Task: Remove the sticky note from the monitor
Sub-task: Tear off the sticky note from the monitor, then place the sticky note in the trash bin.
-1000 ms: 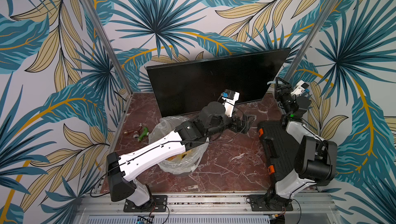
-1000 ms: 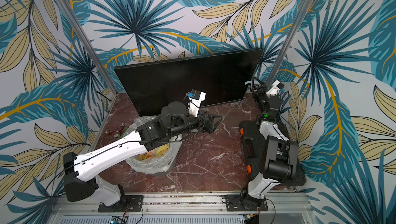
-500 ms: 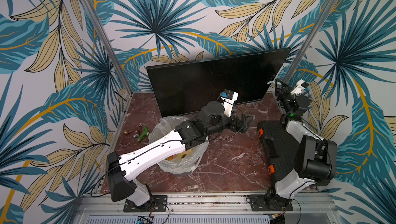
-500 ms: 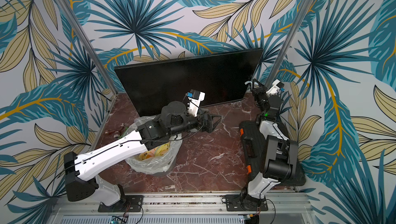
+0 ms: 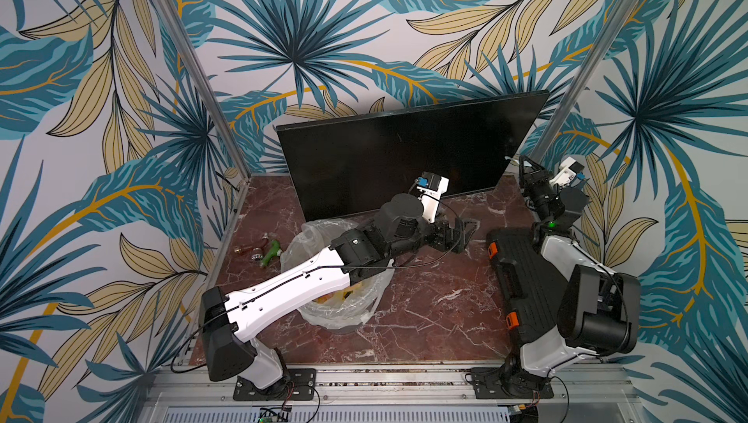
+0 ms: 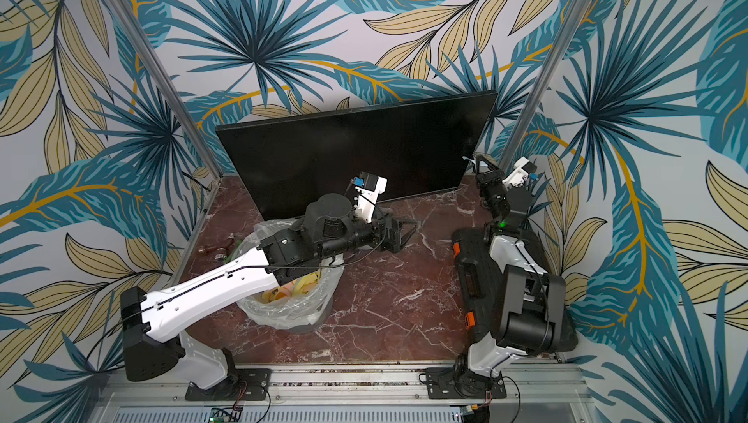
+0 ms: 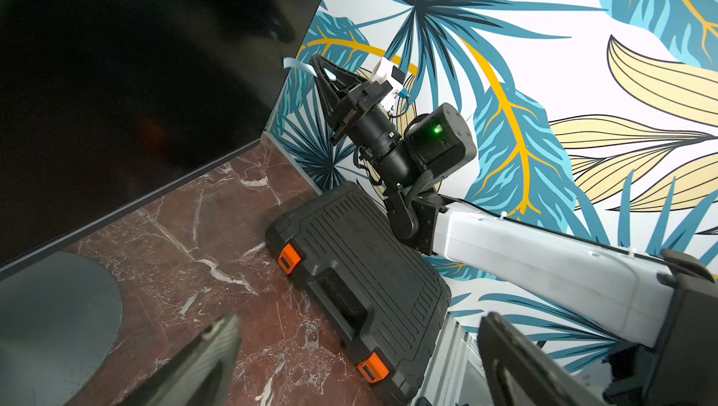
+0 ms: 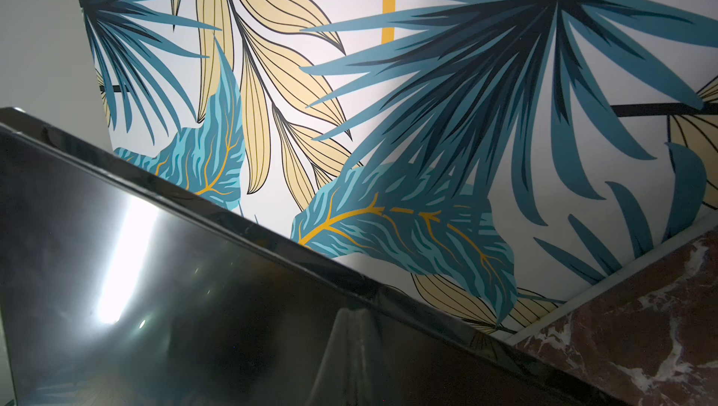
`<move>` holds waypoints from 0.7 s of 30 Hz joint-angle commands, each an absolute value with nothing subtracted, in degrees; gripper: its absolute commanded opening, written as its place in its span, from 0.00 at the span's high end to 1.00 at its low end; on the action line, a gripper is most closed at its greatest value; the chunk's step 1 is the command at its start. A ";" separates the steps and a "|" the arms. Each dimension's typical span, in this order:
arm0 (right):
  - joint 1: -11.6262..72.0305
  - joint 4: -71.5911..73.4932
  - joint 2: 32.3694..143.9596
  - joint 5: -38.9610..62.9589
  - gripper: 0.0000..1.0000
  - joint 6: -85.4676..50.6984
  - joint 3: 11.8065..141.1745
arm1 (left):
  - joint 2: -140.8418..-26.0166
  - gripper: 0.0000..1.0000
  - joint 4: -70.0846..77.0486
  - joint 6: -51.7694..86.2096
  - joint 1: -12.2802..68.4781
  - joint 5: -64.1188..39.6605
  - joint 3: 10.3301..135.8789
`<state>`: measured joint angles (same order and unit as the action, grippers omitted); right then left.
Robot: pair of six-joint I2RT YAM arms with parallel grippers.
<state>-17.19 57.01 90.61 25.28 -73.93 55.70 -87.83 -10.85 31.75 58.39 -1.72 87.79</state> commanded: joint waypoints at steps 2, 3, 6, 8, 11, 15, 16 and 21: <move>-16.97 58.12 84.73 24.58 1.00 -73.62 50.46 | -84.43 0.00 -9.76 31.46 58.18 -0.91 86.40; -16.96 57.97 83.30 24.53 1.00 -73.53 49.27 | -84.05 0.00 -9.69 31.53 58.18 -0.84 86.08; -16.91 56.38 78.64 24.56 1.00 -73.19 45.24 | -82.74 0.00 -9.51 31.95 58.18 -0.38 85.02; -16.69 54.89 74.39 24.47 1.00 -73.05 42.40 | -81.74 0.00 -9.33 32.20 58.18 -0.08 84.25; -15.53 49.56 67.64 24.65 1.00 -70.93 38.96 | -79.92 0.00 -9.51 32.55 58.24 0.33 82.99; -11.18 40.40 57.03 23.83 1.00 -67.88 35.51 | -76.21 0.00 -10.01 32.97 58.35 1.80 80.41; -9.06 37.78 54.47 23.27 1.00 -66.78 34.96 | -75.15 0.00 -10.14 33.00 58.36 2.39 79.36; 0.39 27.38 45.01 20.23 1.00 -63.50 34.80 | -69.35 0.00 -12.14 33.21 58.53 5.22 75.50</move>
